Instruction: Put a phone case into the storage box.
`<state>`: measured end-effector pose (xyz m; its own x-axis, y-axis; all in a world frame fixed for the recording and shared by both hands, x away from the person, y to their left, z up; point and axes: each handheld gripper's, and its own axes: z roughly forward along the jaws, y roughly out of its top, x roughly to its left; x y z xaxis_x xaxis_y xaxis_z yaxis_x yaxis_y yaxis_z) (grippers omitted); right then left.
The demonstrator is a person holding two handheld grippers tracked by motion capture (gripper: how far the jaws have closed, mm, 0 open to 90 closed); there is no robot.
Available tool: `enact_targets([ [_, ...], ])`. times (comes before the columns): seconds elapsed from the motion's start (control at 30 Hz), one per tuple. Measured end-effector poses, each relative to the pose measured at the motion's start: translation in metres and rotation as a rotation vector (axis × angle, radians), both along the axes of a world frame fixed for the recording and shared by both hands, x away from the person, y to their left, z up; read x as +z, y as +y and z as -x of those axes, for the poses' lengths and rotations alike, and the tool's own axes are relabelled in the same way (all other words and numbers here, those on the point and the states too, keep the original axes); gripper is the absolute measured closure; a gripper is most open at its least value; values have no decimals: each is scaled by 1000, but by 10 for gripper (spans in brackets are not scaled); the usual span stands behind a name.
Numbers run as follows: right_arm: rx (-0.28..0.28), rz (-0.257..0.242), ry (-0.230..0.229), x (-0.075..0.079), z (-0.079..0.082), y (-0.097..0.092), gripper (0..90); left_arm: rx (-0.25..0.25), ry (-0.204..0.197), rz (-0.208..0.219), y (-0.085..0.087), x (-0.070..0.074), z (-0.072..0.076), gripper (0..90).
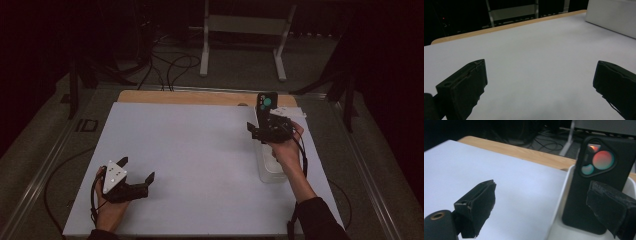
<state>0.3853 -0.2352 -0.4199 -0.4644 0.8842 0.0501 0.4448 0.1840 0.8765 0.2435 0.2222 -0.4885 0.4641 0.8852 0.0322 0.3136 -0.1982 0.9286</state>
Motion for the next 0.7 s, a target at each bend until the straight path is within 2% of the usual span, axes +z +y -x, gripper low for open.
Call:
enact_targets([
  [0.1,45,-9,7,1,11,1,85,-1,3,2,0,0,0,0],
  [0.23,80,-26,-26,4,28,2,85,-1,8,5,1,1,-1,0],
  [0.33,99,-18,-50,5,41,3,85,-3,8,13,1,2,0,0],
  [0.53,118,-44,-103,2,68,1,89,-9,4,25,2,5,1,0],
  [0.7,113,-62,-126,-7,85,0,89,-16,-3,34,2,7,2,0],
])
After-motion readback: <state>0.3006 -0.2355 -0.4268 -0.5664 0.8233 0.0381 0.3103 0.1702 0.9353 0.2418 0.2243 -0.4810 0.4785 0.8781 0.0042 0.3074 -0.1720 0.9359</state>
